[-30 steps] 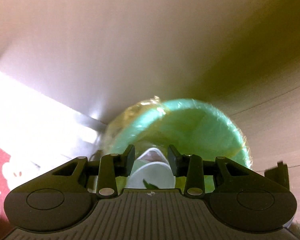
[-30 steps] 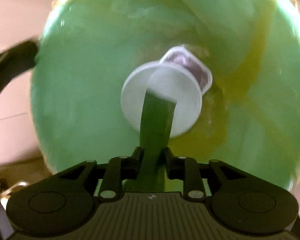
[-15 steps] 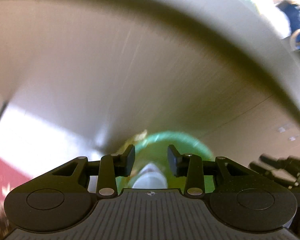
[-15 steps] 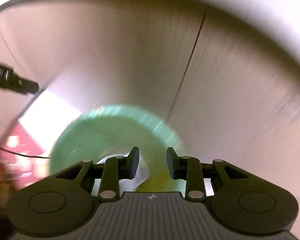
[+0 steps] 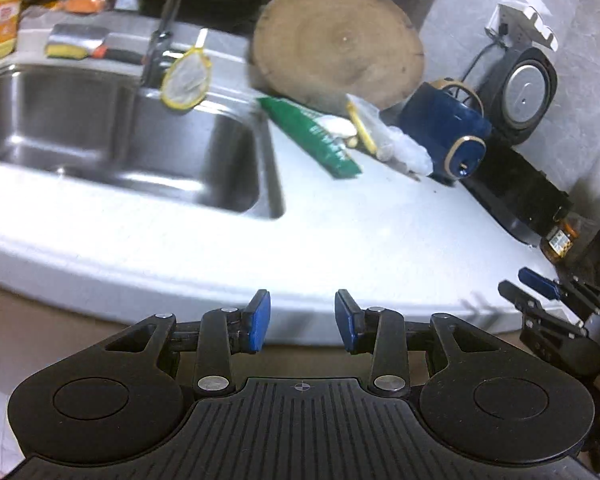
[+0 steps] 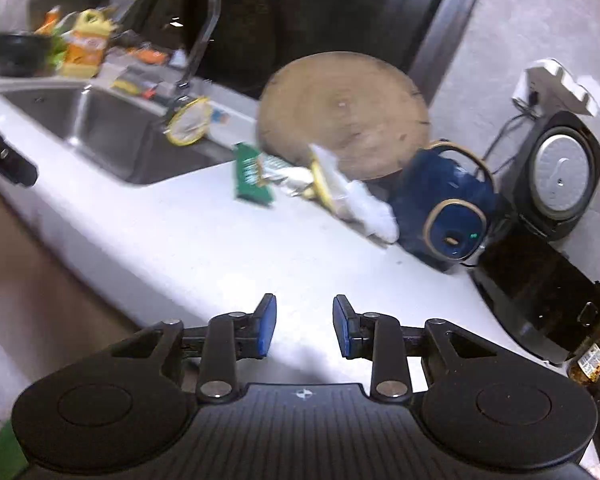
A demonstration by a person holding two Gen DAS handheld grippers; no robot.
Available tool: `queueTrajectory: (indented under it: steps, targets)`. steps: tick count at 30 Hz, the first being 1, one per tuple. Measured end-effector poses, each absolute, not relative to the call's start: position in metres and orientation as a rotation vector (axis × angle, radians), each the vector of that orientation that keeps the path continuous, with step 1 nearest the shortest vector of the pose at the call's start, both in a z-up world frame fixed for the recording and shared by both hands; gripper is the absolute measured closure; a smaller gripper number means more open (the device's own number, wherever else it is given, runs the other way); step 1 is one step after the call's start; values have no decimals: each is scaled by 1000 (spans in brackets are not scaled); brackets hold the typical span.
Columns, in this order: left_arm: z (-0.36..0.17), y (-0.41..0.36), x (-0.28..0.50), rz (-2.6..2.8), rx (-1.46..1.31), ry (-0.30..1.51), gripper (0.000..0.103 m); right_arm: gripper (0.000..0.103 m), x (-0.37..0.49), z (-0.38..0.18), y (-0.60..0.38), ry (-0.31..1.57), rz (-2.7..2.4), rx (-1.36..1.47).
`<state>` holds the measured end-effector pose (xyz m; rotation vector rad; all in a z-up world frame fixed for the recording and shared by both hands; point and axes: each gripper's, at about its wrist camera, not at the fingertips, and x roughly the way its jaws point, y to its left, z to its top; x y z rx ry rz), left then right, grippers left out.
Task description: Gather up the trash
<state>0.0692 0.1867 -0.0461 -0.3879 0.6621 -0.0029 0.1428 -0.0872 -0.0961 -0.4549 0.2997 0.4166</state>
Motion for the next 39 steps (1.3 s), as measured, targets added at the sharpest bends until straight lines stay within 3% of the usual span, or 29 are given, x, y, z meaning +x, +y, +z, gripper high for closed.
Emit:
queueTrajectory:
  steps: [8,14,18,22,29,33,39]
  targets:
    - [-44,164,139,37,-437,669,63,74,227,-69,-111,455,433,-235]
    - [-40,152,213,149,-488,692,63,64,307,-65,-130,618,531,-114]
    - [-29,156,270,263,-463,651,63,48,343,-62,-135,578,531,-111]
    - [-31,168,331,295,-559,671,63,47,374,-60,-126,556,608,-176]
    - [-46,176,422,482,-425,689,63,44,409,-52,-114,487,684,-223]
    - [-61,184,453,495,-420,704,63,31,445,-40,-96,462,744,-209]
    - [-79,167,478,366,-310,746,62,30,536,-48,-33,584,803,-143]
